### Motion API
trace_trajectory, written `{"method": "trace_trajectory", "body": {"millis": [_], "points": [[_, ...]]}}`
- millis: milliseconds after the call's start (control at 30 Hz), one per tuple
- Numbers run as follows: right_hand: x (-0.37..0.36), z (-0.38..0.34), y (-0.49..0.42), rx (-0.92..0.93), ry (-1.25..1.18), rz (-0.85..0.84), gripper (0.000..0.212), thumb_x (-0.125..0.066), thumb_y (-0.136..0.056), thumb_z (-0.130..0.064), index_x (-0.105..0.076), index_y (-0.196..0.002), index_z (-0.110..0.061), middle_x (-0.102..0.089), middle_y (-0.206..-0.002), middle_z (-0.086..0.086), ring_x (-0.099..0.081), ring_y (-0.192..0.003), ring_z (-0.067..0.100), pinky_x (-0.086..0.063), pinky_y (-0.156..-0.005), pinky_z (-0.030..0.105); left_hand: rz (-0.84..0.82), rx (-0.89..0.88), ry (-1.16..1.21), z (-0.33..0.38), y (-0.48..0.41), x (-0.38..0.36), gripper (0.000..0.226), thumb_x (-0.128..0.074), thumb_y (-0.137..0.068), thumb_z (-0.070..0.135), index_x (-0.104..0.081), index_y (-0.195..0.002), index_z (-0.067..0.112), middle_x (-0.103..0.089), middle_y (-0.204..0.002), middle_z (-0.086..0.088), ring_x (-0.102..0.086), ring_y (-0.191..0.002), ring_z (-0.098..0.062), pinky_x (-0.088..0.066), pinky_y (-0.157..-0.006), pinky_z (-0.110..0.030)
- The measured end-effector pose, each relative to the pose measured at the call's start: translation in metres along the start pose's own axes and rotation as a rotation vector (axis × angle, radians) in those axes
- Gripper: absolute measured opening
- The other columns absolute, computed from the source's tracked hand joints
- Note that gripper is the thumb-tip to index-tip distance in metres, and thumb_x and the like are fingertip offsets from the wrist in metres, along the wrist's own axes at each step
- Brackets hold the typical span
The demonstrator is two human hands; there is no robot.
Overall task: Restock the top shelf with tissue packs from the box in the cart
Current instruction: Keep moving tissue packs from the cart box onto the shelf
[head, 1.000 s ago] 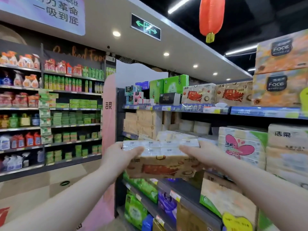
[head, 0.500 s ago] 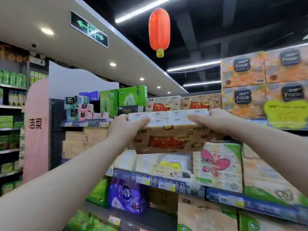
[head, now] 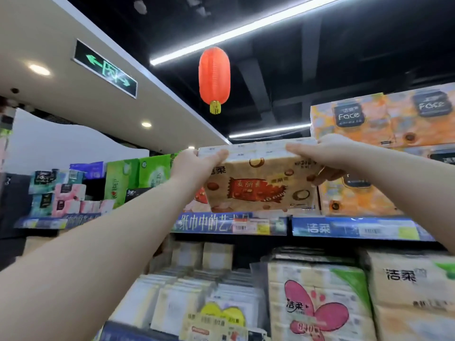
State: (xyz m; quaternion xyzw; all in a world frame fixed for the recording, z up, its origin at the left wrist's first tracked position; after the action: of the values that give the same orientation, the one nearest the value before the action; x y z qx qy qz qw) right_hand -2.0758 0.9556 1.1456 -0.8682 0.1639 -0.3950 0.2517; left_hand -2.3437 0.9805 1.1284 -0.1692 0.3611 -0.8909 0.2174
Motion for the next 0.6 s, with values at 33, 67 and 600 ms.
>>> {"method": "trace_trajectory", "body": {"millis": [33, 67, 600], "points": [[0.001, 0.003, -0.012, 0.003, 0.008, 0.014, 0.069, -0.051, -0.079, -0.07, -0.053, -0.108, -0.007, -0.067, -0.091, 0.007, -0.072, -0.069, 0.022, -0.055, -0.068, 0.033, 0.006, -0.008, 0.007, 0.0, -0.011, -0.009, 0.069, -0.068, -0.064, 0.064, -0.063, -0.1, 0.006, -0.068, -0.099, -0.011, -0.064, -0.087, -0.029, -0.051, -0.074, -0.038], [0.002, 0.006, -0.023, 0.005, 0.014, 0.03, 0.068, -0.051, -0.079, -0.07, -0.052, -0.106, -0.007, -0.067, -0.089, 0.007, -0.072, -0.07, 0.022, -0.055, -0.071, 0.035, 0.006, -0.011, 0.018, -0.001, -0.021, -0.017, 0.071, -0.068, -0.065, 0.065, -0.063, -0.104, 0.005, -0.068, -0.099, -0.01, -0.064, -0.088, -0.028, -0.051, -0.073, -0.037], [-0.041, 0.044, -0.106, -0.17, 0.093, 0.044, 0.075, -0.037, -0.083, -0.074, -0.043, -0.123, -0.012, -0.069, -0.081, 0.013, -0.068, -0.058, 0.024, -0.053, -0.072, 0.034, -0.079, -0.004, -0.028, -0.059, -0.112, -0.103, 0.075, -0.058, -0.071, 0.072, -0.054, -0.12, 0.015, -0.06, -0.107, -0.003, -0.059, -0.096, -0.026, -0.053, -0.086, -0.047]]}}
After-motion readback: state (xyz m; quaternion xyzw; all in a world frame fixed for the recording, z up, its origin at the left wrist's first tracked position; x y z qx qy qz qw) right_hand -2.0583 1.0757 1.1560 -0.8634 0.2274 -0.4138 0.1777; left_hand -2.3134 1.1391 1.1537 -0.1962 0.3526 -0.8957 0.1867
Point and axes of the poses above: each hand's wrist, its own y-axis away from the middle knuckle, its own x-axis out of the back of the hand, z = x × y, the point moved 6 cm from there along -y, towards the middle knuckle
